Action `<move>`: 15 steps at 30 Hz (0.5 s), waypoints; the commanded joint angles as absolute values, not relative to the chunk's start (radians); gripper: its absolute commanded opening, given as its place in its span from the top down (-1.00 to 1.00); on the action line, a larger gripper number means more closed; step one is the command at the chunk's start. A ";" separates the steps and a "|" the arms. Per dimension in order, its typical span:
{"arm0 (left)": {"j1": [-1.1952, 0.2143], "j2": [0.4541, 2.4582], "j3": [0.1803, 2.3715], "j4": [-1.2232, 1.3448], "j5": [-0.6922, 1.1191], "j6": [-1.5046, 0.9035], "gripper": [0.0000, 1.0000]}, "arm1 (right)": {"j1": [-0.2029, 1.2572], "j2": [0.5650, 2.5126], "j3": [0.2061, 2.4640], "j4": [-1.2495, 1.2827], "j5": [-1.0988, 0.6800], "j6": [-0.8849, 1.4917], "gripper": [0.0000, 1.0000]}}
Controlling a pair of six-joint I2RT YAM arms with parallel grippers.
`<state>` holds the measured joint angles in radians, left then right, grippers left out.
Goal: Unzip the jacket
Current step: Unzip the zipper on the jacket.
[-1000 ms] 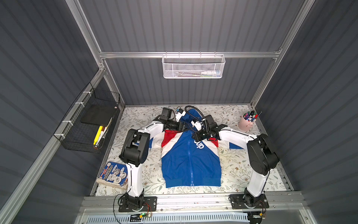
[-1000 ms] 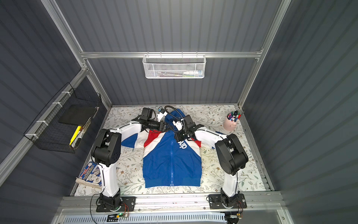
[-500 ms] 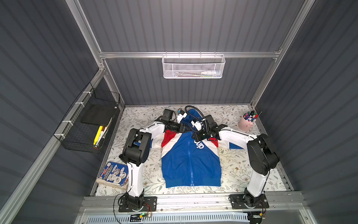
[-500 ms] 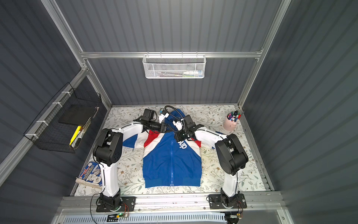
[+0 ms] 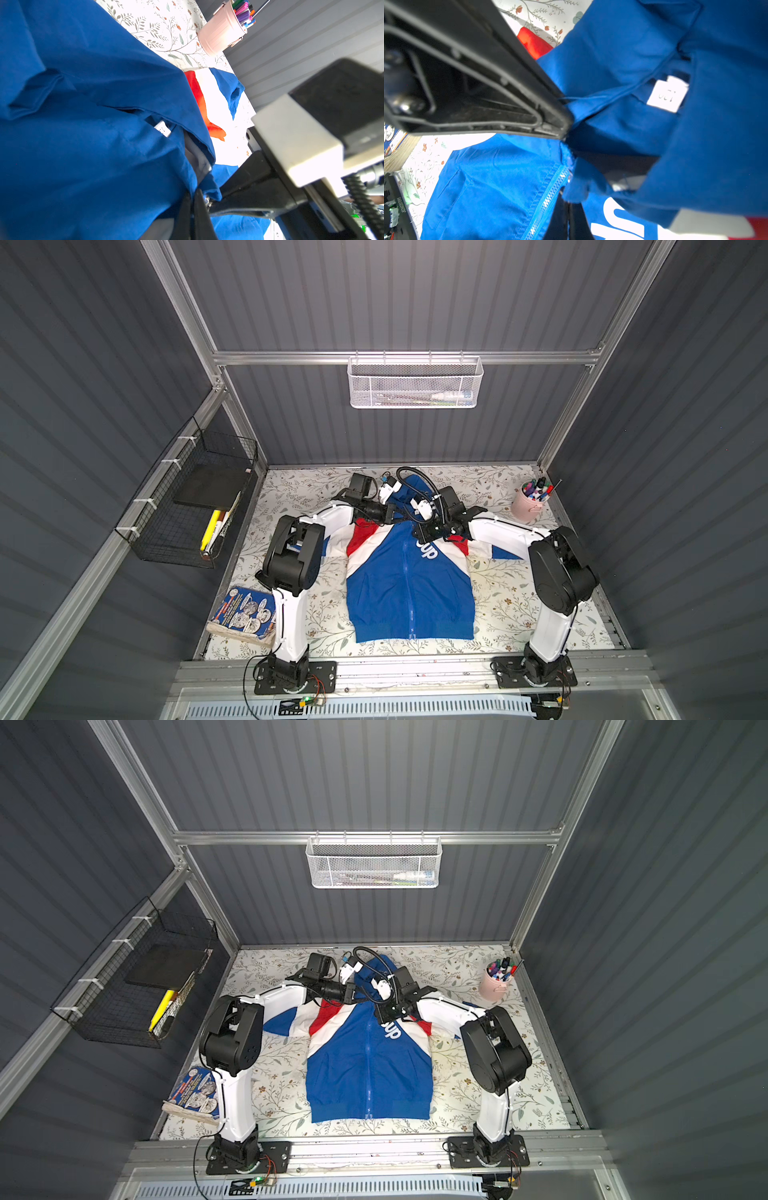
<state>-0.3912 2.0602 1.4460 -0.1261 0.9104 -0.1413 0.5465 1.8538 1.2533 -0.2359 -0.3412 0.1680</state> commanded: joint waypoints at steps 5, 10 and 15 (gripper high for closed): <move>-0.396 2.043 1.435 -0.092 0.897 -0.163 1.00 | 0.546 1.870 1.262 -0.249 -0.385 0.170 1.00; -0.378 2.022 1.426 -0.028 0.856 -0.231 1.00 | 0.566 1.882 1.240 -0.248 -0.430 0.159 1.00; -0.356 2.002 1.417 0.017 0.840 -0.275 1.00 | 0.583 1.897 1.221 -0.250 -0.431 0.153 1.00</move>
<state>-0.3820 2.0594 1.4193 -0.0570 0.8707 -0.2340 0.5629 1.8694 1.2461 -0.2127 -0.3893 0.1677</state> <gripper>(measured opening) 0.051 0.049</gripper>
